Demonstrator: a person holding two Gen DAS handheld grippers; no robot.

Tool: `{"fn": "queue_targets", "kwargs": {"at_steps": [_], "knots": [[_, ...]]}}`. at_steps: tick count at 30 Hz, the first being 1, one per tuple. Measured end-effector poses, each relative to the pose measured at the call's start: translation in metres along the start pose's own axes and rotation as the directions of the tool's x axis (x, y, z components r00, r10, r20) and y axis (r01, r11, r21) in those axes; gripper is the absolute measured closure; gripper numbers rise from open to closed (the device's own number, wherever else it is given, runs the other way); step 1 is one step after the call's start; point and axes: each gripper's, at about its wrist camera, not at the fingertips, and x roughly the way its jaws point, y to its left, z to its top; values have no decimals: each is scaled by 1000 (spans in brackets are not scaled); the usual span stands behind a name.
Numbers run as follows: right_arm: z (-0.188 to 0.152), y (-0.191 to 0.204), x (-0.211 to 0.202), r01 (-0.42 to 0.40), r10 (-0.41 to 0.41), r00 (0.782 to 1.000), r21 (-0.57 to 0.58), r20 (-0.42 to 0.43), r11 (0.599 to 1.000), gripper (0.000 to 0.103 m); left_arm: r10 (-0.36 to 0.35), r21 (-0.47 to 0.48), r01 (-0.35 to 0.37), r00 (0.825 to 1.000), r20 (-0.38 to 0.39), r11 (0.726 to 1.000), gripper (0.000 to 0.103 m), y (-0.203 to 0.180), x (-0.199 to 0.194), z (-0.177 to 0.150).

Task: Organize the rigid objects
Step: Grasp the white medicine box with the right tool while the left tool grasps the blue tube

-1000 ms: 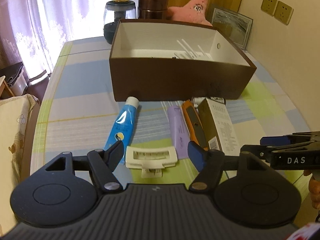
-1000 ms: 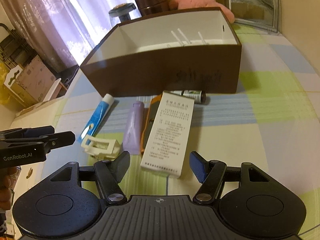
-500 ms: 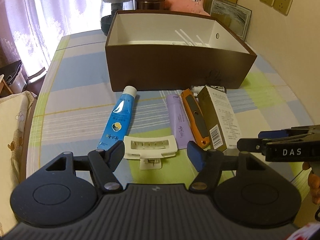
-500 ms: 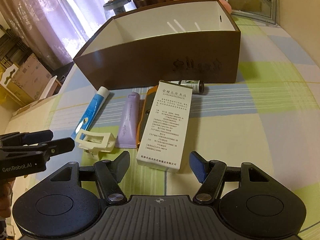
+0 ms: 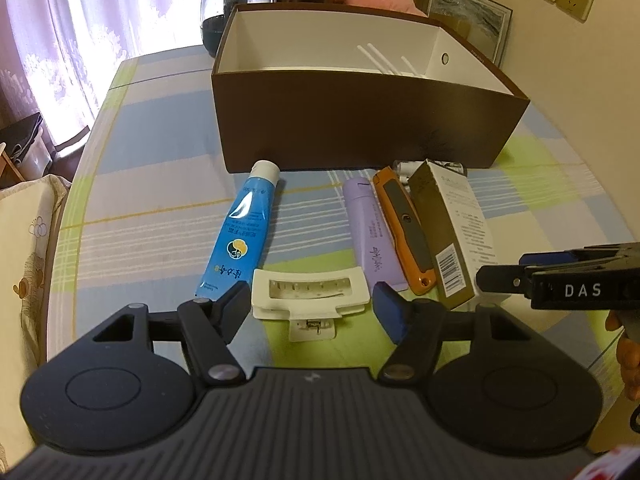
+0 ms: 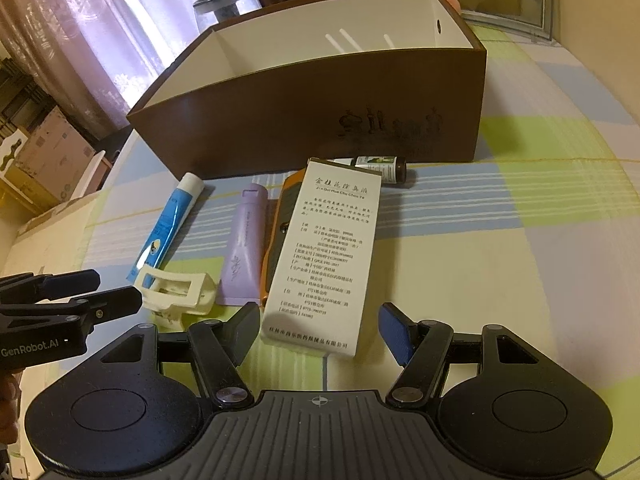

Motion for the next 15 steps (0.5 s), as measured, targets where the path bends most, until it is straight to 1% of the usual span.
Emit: {"fn": "queue_targets", "kwargs": {"at_steps": [15], "knots": [[17,-4,29,8,-8,1000,19,-5,1000,40,6,19,-6,1000,-10,1000,39,13,23,11]]}}
